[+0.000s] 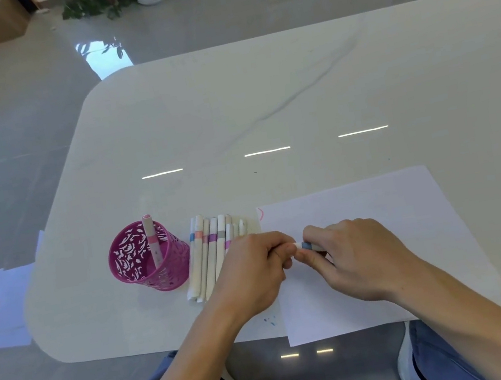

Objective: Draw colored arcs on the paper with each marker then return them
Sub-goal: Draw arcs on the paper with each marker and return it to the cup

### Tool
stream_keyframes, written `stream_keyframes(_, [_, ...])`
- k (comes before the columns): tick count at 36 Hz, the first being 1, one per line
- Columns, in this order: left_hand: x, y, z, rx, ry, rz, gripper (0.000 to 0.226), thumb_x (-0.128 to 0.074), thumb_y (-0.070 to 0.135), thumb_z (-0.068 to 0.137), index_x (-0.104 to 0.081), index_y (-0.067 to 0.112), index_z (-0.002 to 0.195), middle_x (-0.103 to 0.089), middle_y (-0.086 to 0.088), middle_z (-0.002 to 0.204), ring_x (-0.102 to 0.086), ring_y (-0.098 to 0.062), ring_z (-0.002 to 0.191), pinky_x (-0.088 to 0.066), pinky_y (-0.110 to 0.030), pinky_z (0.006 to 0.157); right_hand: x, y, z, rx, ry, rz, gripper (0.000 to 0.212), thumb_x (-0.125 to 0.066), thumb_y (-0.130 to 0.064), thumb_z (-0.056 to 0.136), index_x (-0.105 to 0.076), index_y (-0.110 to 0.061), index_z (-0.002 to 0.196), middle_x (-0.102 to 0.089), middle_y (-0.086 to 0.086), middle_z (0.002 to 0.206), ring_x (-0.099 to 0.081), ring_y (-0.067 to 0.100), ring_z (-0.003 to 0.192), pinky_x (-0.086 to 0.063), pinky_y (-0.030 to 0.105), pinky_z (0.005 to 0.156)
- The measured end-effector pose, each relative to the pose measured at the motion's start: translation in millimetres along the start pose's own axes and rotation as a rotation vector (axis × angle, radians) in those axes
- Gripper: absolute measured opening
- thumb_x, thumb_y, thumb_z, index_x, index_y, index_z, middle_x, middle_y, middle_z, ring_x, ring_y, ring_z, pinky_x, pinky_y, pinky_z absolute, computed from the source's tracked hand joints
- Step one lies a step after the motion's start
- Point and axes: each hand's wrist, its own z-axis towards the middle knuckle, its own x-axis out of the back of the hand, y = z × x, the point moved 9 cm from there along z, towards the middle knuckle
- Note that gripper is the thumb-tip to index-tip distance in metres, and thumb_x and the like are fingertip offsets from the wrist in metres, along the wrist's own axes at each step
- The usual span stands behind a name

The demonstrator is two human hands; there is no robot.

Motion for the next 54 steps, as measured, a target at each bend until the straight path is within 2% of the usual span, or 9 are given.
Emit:
stream_keyframes(9, [43.0,-8.6,-1.9,0.025,0.236,-0.040,0.013,-0.064,0.031,0.096,-0.074,0.036,0.091,-0.066,0.019,0.073,-0.061,-0.002,0.060,-0.050,-0.016,0.064,18.7,31.3,6.5,-0.175,0.084,0.184,0.048,-0.038,-0.068,0.099,-0.043,-0.032,0.068,-0.046,-0.009,0.050,-0.048,0.009,0.049,-0.031,0.028,0.049])
stream_keyframes(14, [36.0,0.4,-5.6,-0.059,0.242,0.171,0.011,-0.070,0.029,0.092,-0.075,0.031,0.101,-0.062,0.023,0.082,-0.055,0.007,0.084,-0.031,0.003,0.076,12.8,35.9,11.2,-0.236,0.062,0.458,0.022,-0.034,-0.044,0.109,-0.052,-0.034,0.099,-0.055,-0.009,0.059,-0.053,0.010,0.057,-0.038,0.032,0.056])
stream_keyframes(19, [16.0,8.9,-6.3,-0.221,0.203,0.397,0.015,-0.071,0.027,0.091,-0.075,0.025,0.105,-0.069,0.013,0.113,-0.053,-0.007,0.110,-0.038,-0.015,0.095,15.5,29.4,18.5,-0.184,0.108,0.611,0.029,-0.039,-0.022,0.110,-0.033,-0.046,0.126,-0.071,-0.010,0.094,-0.061,0.005,0.068,-0.047,0.024,0.063])
stream_keyframes(24, [9.5,3.1,-3.8,-0.227,0.190,0.477,0.016,-0.073,0.021,0.088,-0.076,0.022,0.104,-0.067,0.004,0.128,-0.055,-0.018,0.120,-0.041,-0.031,0.103,16.9,26.4,25.3,-0.162,0.189,0.943,0.029,-0.047,-0.015,0.111,-0.070,-0.031,0.112,-0.076,-0.004,0.108,-0.077,0.022,0.074,-0.061,0.032,0.075])
stream_keyframes(28, [8.9,5.9,-5.2,-0.234,0.216,0.484,0.012,-0.073,0.016,0.088,-0.077,0.019,0.099,-0.070,0.002,0.122,-0.059,-0.022,0.116,-0.044,-0.035,0.097,9.0,23.6,36.2,-0.184,0.154,1.176,0.046,-0.037,0.005,0.106,-0.075,-0.018,0.117,-0.078,0.009,0.111,-0.079,0.027,0.092,-0.064,0.034,0.078])
stream_keyframes(34, [7.2,7.0,-7.1,-0.241,0.211,0.476,0.014,-0.068,0.020,0.092,-0.076,0.021,0.104,-0.068,0.003,0.125,-0.056,-0.022,0.119,-0.042,-0.033,0.100,7.5,14.6,50.0,-0.116,0.221,1.072,0.015,-0.075,-0.013,0.096,-0.070,-0.021,0.108,-0.076,0.001,0.085,-0.077,0.019,0.077,-0.060,0.026,0.070])
stream_keyframes(38, [7.9,8.5,-7.0,-0.262,0.209,0.459,0.016,-0.071,0.020,0.090,-0.077,0.023,0.105,-0.068,0.004,0.122,-0.057,-0.022,0.117,-0.043,-0.034,0.097,-2.4,15.1,53.8,-0.151,0.263,1.093,0.018,-0.061,-0.033,0.100,-0.075,-0.025,0.090,-0.073,0.004,0.073,-0.071,0.022,0.064,-0.056,0.027,0.063])
stream_keyframes(48, [9.5,4.3,-6.9,-0.262,0.248,0.478,0.016,-0.077,0.022,0.084,-0.079,0.025,0.100,-0.072,0.003,0.113,-0.059,-0.022,0.110,-0.044,-0.032,0.093,-11.7,22.1,55.5,-0.171,0.380,1.037,0.016,-0.067,-0.021,0.090,-0.056,-0.031,0.084,-0.077,0.003,0.072,-0.075,0.020,0.061,-0.058,0.025,0.058])
stream_keyframes(54, [11.1,2.5,-7.2,-0.266,0.289,0.498,0.017,-0.081,0.024,0.080,-0.080,0.028,0.096,-0.072,0.003,0.112,-0.061,-0.021,0.107,-0.048,-0.033,0.090,-15.0,26.3,55.9,-0.186,0.383,1.028,0.012,-0.069,-0.022,0.089,-0.058,-0.021,0.085,-0.077,0.005,0.075,-0.077,0.022,0.065,-0.065,0.043,0.065])
